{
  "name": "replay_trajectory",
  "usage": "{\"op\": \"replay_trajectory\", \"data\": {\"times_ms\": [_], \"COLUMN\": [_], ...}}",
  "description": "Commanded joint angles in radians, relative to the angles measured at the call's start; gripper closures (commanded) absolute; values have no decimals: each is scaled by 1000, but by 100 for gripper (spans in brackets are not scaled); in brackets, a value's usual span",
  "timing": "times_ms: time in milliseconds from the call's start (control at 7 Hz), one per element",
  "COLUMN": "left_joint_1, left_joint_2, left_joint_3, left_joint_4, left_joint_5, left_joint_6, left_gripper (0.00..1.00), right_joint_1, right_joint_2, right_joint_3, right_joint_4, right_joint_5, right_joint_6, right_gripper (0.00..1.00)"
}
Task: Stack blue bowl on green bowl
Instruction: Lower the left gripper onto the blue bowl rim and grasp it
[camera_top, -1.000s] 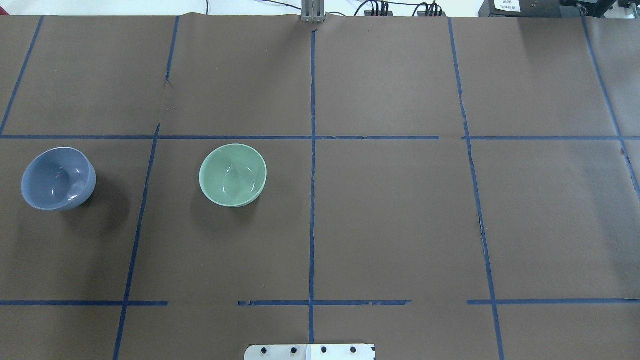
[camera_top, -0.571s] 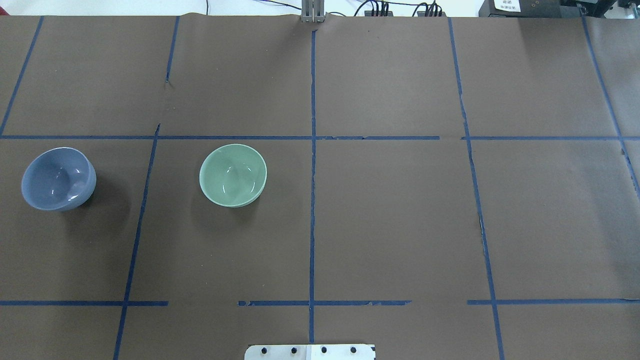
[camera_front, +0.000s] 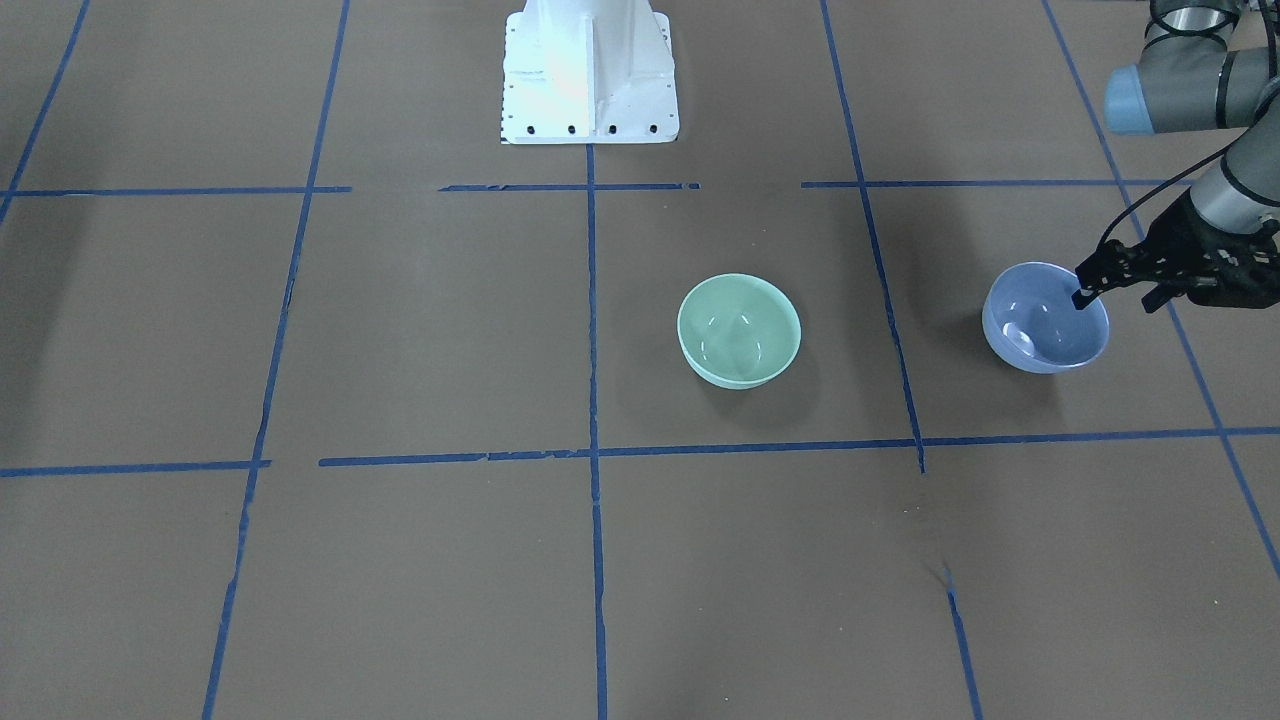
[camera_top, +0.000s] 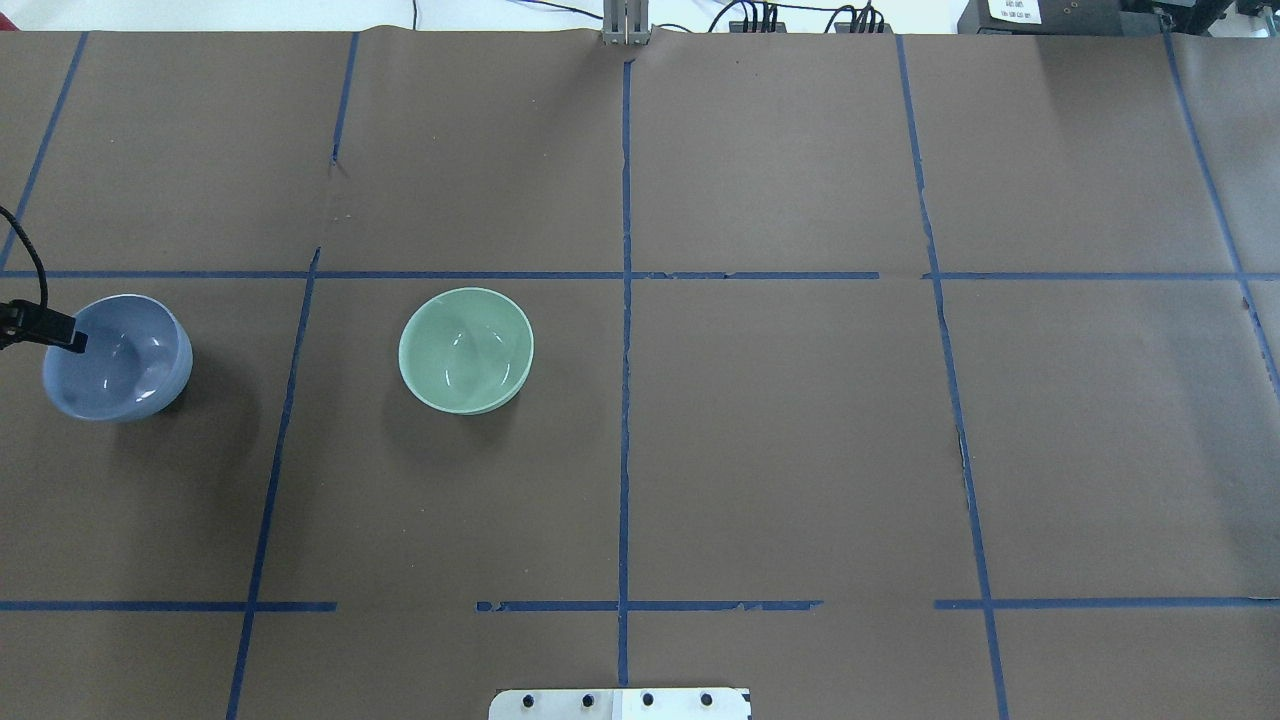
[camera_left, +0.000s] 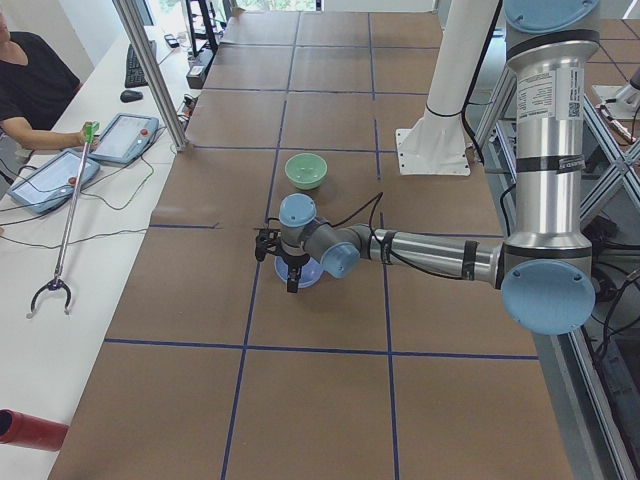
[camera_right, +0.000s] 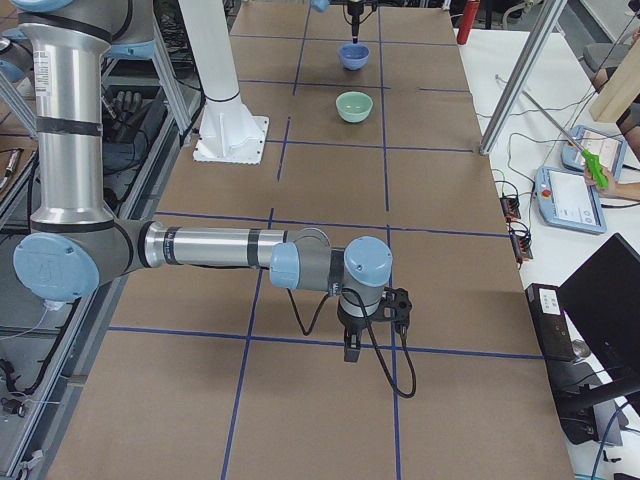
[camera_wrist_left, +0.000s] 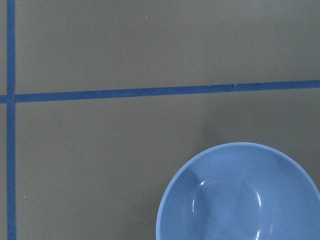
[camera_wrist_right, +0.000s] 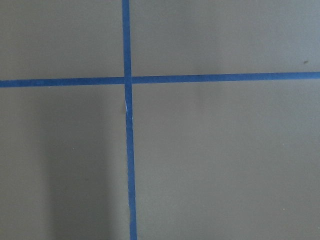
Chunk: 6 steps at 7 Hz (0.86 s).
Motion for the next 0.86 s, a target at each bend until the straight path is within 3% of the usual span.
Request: {"op": "replay_trajectory", "data": {"times_ms": [0,286,429,714], "left_joint_1": [26,26,33,59], "left_joint_2": [1,1,-1,-4], "left_joint_3": [55,56,67,78], "left_joint_4": [-78,-76,-78,-79], "left_joint_5": [33,34,33,33], "left_joint_6": [-20,-18,-20,-21], "left_gripper": [0,12,22,22], "right_joint_1": [0,0,0,1], "right_joint_2": [0,0,0,0], "right_joint_3": [0,0,0,0], "right_joint_4": [0,0,0,0], "right_joint_5": [0,0,0,0], "right_joint_6": [0,0,0,0], "right_gripper": [0,0,0,0]}}
